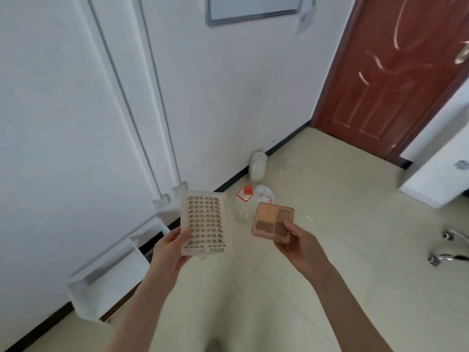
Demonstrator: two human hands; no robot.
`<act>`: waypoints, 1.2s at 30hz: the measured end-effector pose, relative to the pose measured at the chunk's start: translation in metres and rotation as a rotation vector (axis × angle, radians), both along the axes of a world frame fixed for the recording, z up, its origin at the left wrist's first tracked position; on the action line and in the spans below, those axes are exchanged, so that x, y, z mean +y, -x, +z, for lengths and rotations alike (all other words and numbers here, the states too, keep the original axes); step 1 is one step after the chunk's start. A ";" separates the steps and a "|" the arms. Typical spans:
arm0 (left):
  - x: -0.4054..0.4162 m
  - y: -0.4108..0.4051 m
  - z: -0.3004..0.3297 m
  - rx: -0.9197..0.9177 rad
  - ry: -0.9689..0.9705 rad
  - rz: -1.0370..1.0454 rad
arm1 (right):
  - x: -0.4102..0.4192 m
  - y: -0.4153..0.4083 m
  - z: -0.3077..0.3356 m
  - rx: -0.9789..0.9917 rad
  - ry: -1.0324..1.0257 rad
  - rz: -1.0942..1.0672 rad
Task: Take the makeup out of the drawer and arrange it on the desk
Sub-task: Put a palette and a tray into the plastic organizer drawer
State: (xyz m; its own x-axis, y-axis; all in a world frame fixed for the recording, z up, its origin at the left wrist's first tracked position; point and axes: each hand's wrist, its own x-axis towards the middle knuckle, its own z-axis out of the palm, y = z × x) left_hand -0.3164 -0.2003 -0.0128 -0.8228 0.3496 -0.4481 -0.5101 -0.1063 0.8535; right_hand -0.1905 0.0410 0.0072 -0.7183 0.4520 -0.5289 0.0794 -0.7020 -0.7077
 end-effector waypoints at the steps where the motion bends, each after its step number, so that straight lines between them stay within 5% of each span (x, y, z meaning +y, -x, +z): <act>1: 0.024 0.016 0.001 -0.002 0.003 -0.042 | 0.017 0.002 0.001 -0.002 0.005 -0.057; 12: 0.303 0.045 -0.017 -0.071 0.069 -0.490 | 0.211 -0.046 -0.016 -0.006 0.061 -0.540; 36: 0.865 -0.031 -0.028 -0.087 0.077 -0.778 | 0.703 -0.141 -0.031 -0.019 0.075 -0.798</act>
